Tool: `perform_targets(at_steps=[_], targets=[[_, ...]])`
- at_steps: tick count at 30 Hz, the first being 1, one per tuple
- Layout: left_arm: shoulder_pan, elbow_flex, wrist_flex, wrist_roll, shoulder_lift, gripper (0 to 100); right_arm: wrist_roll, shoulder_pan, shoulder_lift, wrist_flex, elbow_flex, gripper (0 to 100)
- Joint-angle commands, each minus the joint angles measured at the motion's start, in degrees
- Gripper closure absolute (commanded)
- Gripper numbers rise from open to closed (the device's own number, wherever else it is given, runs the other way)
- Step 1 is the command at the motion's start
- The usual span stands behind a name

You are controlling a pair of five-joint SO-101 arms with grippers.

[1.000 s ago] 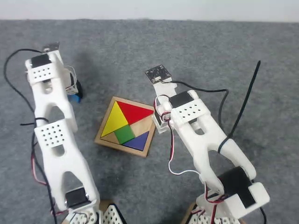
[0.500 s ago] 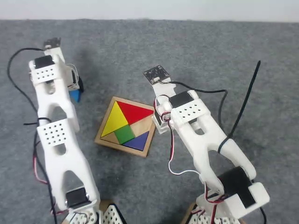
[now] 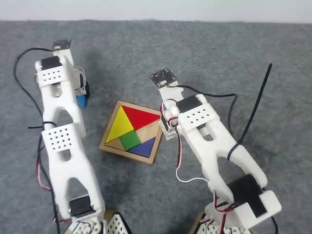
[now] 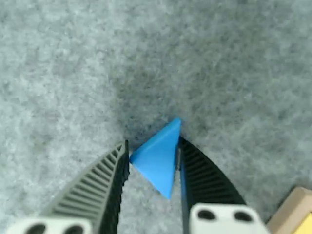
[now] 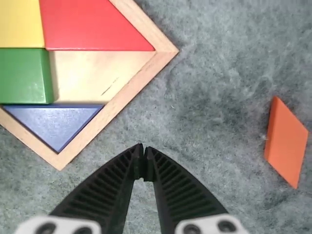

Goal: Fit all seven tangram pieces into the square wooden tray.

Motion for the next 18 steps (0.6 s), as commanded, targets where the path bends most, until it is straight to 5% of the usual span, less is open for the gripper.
perform_targets(at_steps=[1,18], targets=[[0.2,-1.4,1.8,-0.4,-1.0,85,0.7,-0.1,-3.3,-0.5,-0.3,99.2],[0.3,-1.5,4.9,-0.4,-1.2,90,0.7,-0.1,-3.4,-0.5,-0.3,99.2]])
